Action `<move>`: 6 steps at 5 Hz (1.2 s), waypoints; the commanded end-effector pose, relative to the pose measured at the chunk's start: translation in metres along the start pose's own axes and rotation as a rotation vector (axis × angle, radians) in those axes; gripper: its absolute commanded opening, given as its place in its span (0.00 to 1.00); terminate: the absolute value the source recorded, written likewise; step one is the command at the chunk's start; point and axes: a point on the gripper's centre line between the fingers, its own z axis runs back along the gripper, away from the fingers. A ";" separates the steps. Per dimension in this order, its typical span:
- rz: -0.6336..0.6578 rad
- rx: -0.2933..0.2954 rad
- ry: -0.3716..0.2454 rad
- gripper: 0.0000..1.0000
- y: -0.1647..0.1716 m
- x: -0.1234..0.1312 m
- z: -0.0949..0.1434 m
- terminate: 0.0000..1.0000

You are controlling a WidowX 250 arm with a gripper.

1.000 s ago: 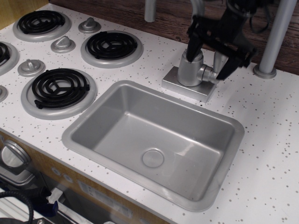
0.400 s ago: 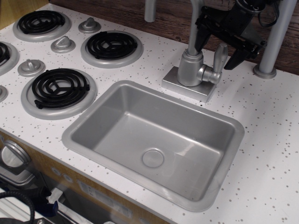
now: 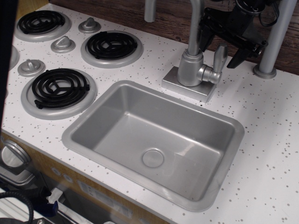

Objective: Lever vertical to front

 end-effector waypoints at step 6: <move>0.122 -0.122 0.080 0.00 0.004 -0.042 -0.008 0.00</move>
